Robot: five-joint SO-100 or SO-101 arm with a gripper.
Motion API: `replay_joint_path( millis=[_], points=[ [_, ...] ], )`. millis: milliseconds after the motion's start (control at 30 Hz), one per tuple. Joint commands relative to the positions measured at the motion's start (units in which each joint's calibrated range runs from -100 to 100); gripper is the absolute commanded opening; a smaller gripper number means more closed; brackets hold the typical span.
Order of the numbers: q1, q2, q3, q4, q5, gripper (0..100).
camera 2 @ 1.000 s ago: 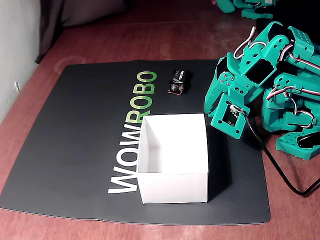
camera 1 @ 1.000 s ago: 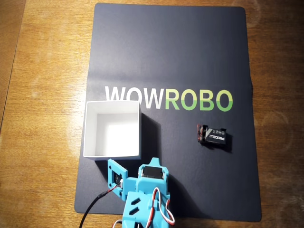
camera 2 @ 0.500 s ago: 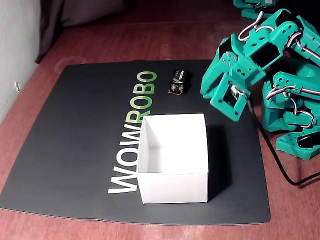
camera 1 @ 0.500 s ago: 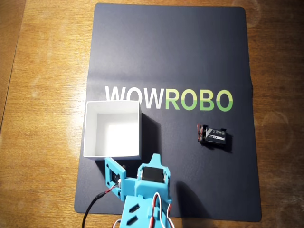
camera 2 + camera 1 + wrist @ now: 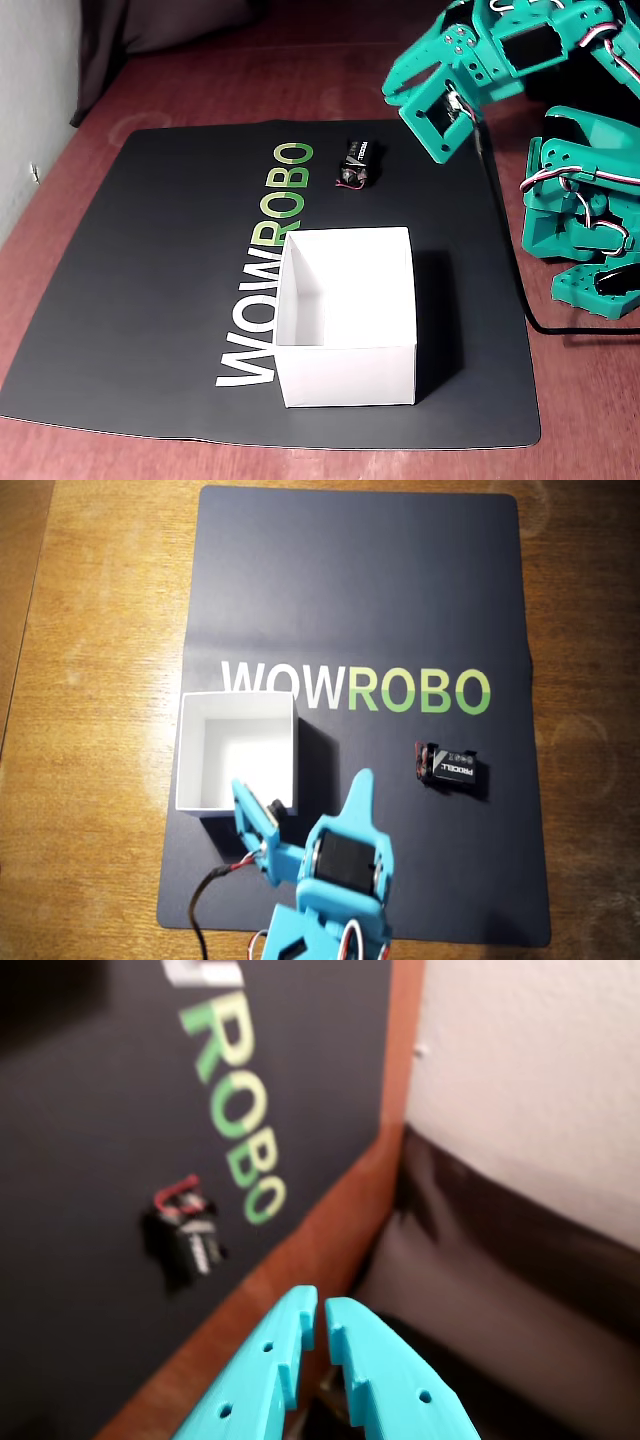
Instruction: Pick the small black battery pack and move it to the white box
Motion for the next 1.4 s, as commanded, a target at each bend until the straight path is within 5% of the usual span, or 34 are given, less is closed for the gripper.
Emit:
replay_joint_path(
  millis=[0,500,867,1267,1367],
  points=[
    [6.39,12.15,-6.45,-6.29,1.35,0],
    [19.99,64.41,-42.64,-11.46,1.07,0],
    [20.11,71.08,-43.91,3.18,1.4,0],
    [30.08,74.93,-42.82,-3.31,5.42,1],
    [31.25,75.81,-42.73,-3.92,5.47,8]
  ],
)
